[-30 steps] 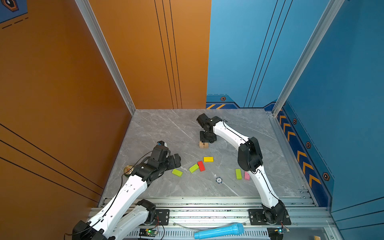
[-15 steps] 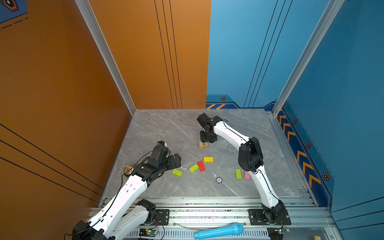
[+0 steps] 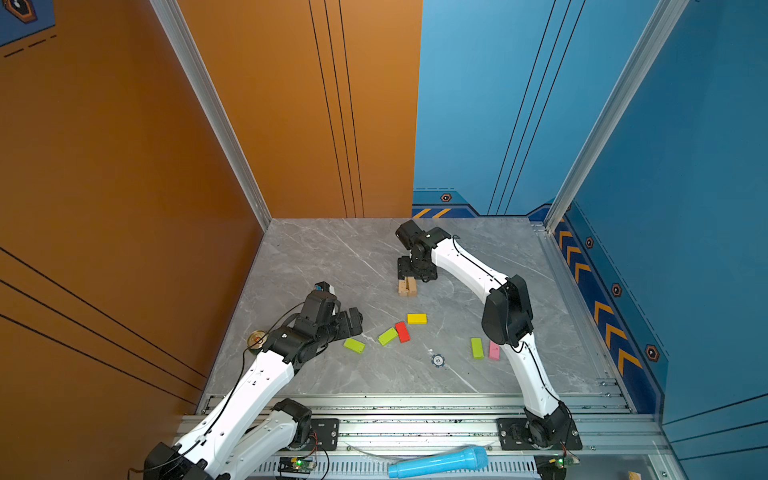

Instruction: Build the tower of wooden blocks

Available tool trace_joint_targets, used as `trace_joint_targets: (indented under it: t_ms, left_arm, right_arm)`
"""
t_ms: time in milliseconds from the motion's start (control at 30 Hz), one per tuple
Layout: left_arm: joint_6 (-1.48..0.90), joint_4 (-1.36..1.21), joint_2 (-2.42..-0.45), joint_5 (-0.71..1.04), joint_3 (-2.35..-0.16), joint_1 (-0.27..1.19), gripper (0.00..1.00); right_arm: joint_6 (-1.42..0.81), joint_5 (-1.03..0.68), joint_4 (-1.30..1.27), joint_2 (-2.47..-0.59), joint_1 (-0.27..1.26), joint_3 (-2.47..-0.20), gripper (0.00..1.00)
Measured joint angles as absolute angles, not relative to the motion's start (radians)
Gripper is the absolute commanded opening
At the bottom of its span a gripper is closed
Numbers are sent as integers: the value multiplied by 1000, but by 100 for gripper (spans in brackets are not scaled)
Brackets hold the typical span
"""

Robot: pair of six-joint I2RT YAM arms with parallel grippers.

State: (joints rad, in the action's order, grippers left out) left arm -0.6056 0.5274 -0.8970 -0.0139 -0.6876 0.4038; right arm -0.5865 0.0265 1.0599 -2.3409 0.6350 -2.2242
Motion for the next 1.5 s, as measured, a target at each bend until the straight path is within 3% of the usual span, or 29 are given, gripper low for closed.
trace_joint_targets:
  t_ms: [200,567,1333,1500]
  left_arm:
    - [-606,528,-879,-14,-688,404,100]
    - [-605,528,-877,-14,-688,404,100]
    - [-605,528,-878,-14,-688,393,100]
    - [-605,528,-878,-14,-688,393,100]
  right_arm:
    - [-596,26,1064,-2341,649,-2224,92]
    - [-604,24,1067,-2398,656,-2241,86]
    - [-607,17,1068,-2432,656,-2254,62]
    - [-608,13,1067,-2432,655,-2254,66]
